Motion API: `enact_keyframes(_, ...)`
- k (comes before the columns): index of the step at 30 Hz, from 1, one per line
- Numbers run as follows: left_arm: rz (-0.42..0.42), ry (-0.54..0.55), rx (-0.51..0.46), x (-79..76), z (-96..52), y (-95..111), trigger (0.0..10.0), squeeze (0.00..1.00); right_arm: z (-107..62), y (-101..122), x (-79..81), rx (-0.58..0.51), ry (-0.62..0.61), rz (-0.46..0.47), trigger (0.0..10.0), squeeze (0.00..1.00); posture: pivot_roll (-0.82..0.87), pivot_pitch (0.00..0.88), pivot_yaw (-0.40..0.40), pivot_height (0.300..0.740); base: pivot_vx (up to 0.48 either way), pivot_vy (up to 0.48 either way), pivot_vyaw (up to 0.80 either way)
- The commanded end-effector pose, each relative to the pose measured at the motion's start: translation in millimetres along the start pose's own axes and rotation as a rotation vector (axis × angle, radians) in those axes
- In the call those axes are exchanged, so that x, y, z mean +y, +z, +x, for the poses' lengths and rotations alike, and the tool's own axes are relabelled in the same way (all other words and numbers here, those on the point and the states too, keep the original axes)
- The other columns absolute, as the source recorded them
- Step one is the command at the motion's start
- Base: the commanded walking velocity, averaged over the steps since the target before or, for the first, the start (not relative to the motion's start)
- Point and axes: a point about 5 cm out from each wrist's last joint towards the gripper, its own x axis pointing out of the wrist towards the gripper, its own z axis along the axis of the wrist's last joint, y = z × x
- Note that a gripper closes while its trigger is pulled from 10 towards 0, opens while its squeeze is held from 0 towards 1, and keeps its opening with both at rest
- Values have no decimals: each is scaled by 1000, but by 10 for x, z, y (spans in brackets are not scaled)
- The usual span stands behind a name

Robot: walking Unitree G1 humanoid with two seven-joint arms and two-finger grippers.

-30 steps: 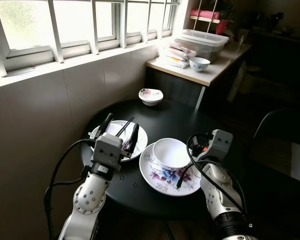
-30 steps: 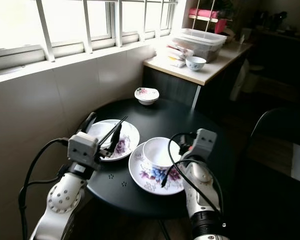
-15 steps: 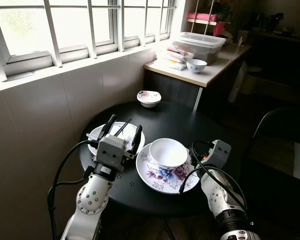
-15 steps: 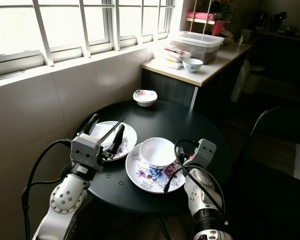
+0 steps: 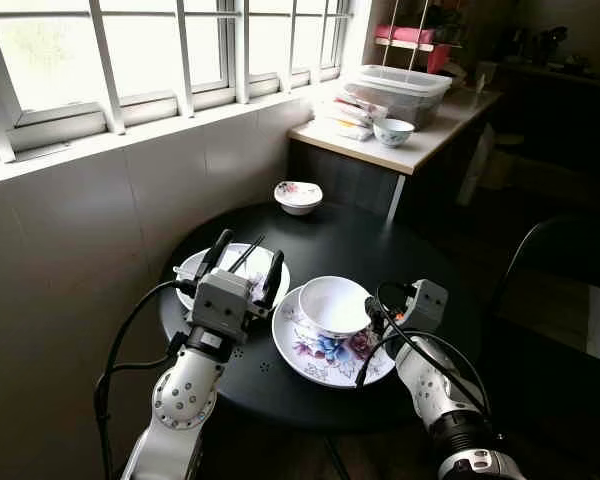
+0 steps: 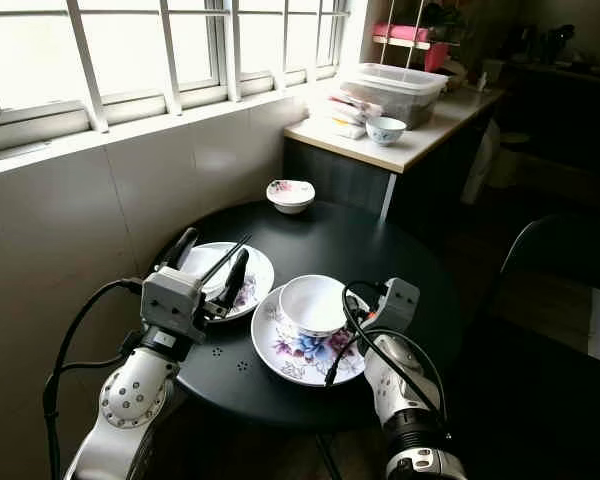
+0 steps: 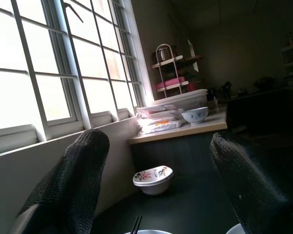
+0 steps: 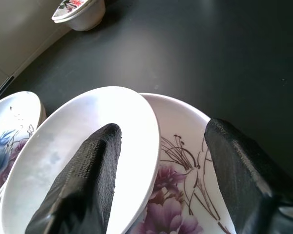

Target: Kitchen organization

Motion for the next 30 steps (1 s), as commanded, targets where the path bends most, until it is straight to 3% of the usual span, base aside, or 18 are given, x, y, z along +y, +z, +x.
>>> enact_keyframes(1,5,-7,12,-13,5,-21,10000,0,13,25,1,4,13,4,10000,0,63,0,-69,740,0,0,0)
enact_keyframes(22,7,-18,26,-42,3,-62,10000,0,45,-216,125,177,142,115,10000,0,70,0,-69,740,0,0,0)
enact_keyframes(30,13,-20,35,-36,-13,-78,10000,0,54,-278,21,233,68,259,10000,0,75,0,-70,740,0,0,0)
